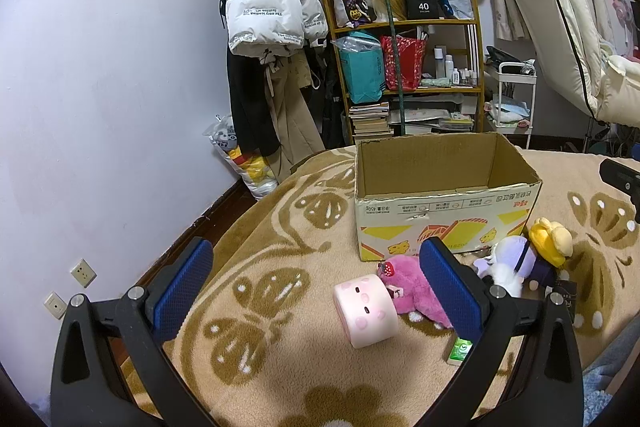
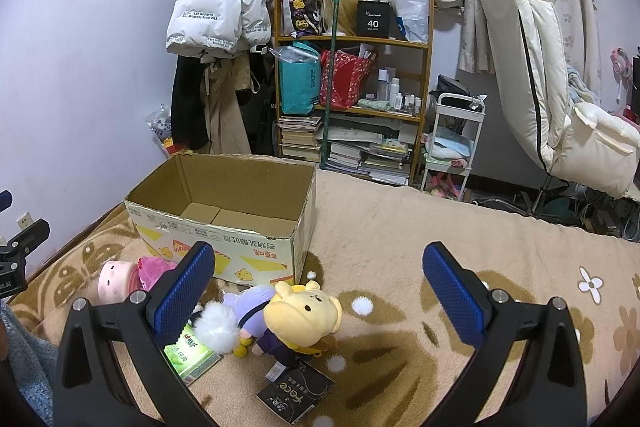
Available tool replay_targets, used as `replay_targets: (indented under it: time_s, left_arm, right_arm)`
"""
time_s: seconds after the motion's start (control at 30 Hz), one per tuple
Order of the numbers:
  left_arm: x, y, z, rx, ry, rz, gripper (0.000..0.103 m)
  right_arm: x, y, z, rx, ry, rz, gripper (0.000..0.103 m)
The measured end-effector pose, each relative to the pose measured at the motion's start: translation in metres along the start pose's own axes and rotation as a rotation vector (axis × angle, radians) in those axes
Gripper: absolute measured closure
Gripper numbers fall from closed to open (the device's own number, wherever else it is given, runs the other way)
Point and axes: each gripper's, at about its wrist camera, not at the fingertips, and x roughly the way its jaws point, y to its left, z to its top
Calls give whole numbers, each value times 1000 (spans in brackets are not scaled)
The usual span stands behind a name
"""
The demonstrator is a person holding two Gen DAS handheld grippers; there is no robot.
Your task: Organize soft objects
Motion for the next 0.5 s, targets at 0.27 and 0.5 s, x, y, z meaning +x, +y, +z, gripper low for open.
replay_targets:
  time_s: [0.27, 0.5]
  left_arm:
    - [0, 0, 0, 2, 1, 1, 1]
    - [0, 0, -1, 1, 2, 1, 1]
  right_arm:
    - [0, 0, 0, -1, -2, 0, 0]
    - [-2, 2, 0, -11, -5, 1, 0]
